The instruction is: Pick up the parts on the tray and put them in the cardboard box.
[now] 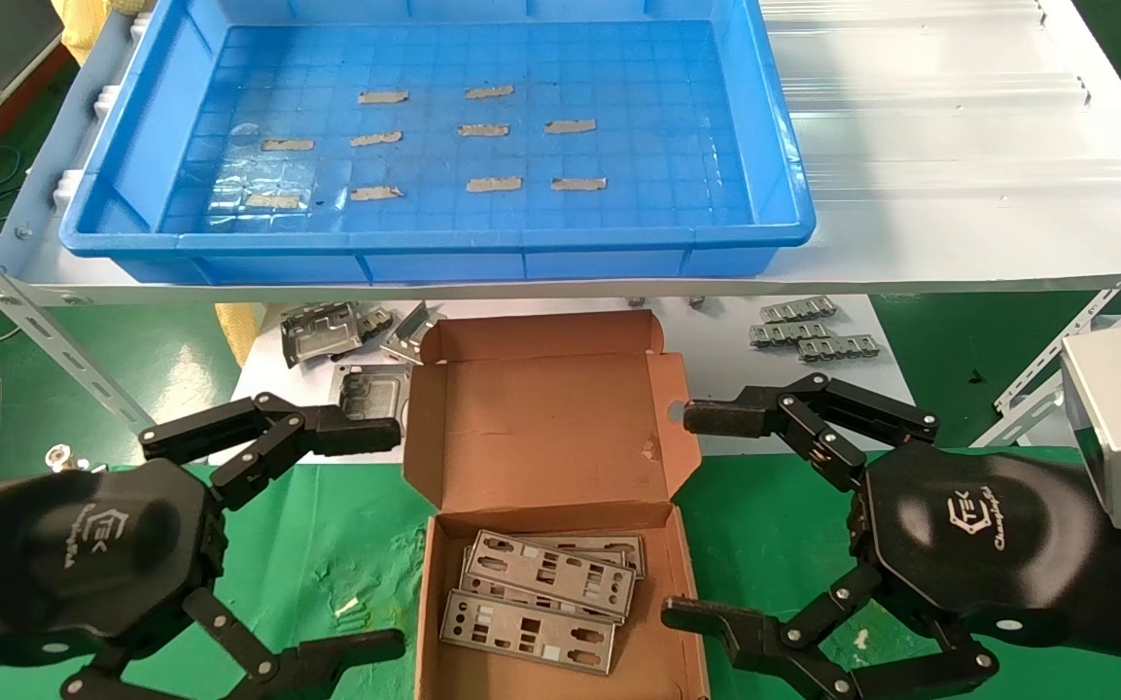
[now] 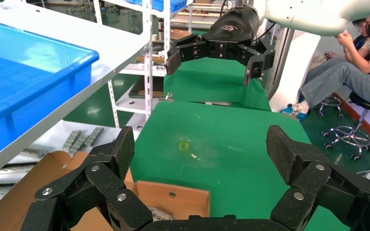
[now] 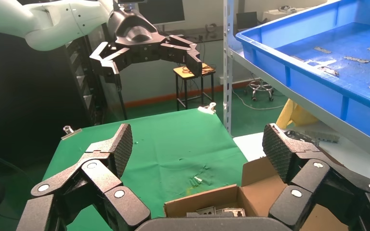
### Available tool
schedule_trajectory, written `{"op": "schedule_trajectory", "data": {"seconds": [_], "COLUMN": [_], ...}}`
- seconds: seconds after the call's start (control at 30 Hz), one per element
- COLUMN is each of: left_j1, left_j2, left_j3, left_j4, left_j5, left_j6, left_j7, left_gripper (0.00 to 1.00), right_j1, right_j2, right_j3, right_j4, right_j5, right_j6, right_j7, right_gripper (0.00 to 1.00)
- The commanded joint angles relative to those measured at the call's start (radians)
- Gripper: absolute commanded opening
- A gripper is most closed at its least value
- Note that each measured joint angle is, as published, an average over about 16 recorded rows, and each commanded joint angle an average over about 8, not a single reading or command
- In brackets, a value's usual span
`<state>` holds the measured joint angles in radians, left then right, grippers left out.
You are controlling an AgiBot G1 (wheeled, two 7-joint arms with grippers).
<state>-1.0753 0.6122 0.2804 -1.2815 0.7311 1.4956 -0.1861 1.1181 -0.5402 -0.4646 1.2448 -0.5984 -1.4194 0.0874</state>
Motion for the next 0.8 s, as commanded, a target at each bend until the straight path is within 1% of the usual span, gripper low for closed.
{"op": "schedule_trajectory", "data": {"seconds": [0.03, 0.8], "left_j1": [0.000, 0.000], "left_j2": [0.000, 0.000], "left_j3": [0.000, 0.000], "left_j4": [0.000, 0.000], "left_j5": [0.000, 0.000], "left_j6": [0.000, 0.000], "left_j7": [0.000, 0.000], "left_gripper": [1.00, 1.00], "right_j1": [0.000, 0.000], "right_j2": [0.000, 0.000], "right_j3": [0.000, 0.000], "right_j4": [0.000, 0.000], "right_j5": [0.000, 0.000], "right_j6": [0.000, 0.000], "right_j7": [0.000, 0.000], "right_gripper": [1.00, 1.00]}}
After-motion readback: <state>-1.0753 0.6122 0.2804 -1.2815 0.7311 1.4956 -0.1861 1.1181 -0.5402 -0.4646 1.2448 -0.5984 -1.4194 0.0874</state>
